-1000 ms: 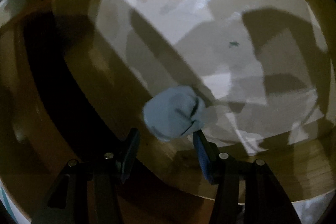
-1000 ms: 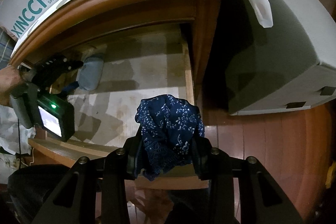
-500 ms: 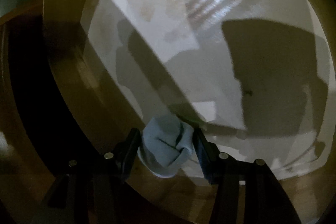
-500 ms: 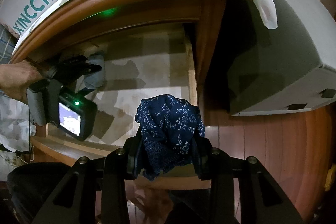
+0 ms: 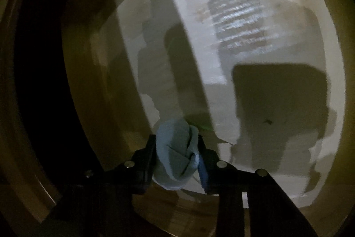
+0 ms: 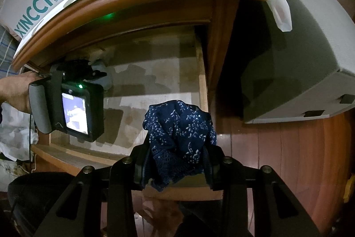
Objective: Take underwear out of drawer
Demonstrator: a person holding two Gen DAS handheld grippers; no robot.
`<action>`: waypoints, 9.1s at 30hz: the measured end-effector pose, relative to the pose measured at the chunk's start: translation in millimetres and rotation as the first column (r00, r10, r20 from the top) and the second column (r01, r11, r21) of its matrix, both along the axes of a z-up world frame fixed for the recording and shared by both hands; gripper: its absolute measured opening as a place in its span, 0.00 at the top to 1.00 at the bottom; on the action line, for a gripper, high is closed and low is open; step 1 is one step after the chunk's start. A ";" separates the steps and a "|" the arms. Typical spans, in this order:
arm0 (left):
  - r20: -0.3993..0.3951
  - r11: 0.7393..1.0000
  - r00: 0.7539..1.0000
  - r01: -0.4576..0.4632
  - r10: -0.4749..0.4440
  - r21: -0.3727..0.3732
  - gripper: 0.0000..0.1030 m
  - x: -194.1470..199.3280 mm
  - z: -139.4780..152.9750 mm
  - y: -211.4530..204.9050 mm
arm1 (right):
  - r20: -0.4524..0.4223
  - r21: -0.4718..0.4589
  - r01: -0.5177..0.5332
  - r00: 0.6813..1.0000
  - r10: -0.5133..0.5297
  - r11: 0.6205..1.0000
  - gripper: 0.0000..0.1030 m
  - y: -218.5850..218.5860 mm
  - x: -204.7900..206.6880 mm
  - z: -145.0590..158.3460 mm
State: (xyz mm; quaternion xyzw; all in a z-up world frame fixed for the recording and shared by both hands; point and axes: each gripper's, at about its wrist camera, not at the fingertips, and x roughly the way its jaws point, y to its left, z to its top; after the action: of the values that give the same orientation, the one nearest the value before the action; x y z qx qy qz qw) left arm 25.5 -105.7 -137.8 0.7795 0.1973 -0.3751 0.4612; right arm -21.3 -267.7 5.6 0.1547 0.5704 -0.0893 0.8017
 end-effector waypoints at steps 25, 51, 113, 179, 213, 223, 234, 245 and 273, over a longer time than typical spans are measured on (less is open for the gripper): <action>-0.107 0.941 0.959 -0.278 0.261 -0.194 0.68 24.6 42.9 -19.1 | -0.002 -0.034 0.003 1.000 -0.003 0.999 0.65 -2.4 3.7 -1.8; -0.392 0.440 0.669 -0.725 0.631 -0.530 0.68 20.4 145.9 9.8 | -0.002 -0.067 -0.006 1.000 0.006 0.998 0.65 1.9 4.2 -1.9; -0.516 -0.008 0.512 -0.704 0.687 -0.710 0.44 183.3 349.3 4.1 | 0.027 -0.036 -0.017 0.999 0.018 0.999 0.65 7.4 5.2 3.3; -0.676 -0.412 0.186 -0.669 0.712 -0.618 0.34 67.9 253.2 153.9 | 0.228 -0.325 -0.172 0.940 0.253 0.930 0.64 90.5 248.2 217.1; -0.718 -0.390 0.201 -0.727 0.667 -0.565 0.34 65.9 246.6 136.3 | 0.324 -0.416 -0.135 0.902 0.285 0.899 0.02 108.7 195.8 240.8; -0.707 -0.335 0.243 -0.749 0.664 -0.572 0.34 59.6 241.9 109.5 | 0.411 -0.346 -0.068 0.885 0.217 0.936 0.01 86.6 80.8 194.0; -0.696 -0.298 0.254 -0.768 0.671 -0.567 0.34 54.3 228.1 88.2 | 0.302 -0.328 -0.081 0.935 0.186 0.941 0.02 79.6 46.8 80.2; -0.656 -0.259 0.244 -0.779 0.715 -0.572 0.34 52.3 209.5 79.5 | 0.260 -0.304 -0.097 0.949 0.180 0.948 0.02 76.4 47.3 65.2; -0.662 -0.244 0.220 -0.810 0.716 -0.533 0.34 54.2 197.5 71.8 | 0.166 -0.304 -0.154 0.963 0.211 0.940 0.02 80.2 52.7 44.2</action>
State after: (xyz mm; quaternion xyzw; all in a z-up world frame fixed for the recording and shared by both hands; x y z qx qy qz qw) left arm 79.7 -34.0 59.7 0.1134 0.4471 -0.0762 0.8840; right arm 31.5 -187.5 49.8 -0.0093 0.4814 -0.0808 0.8727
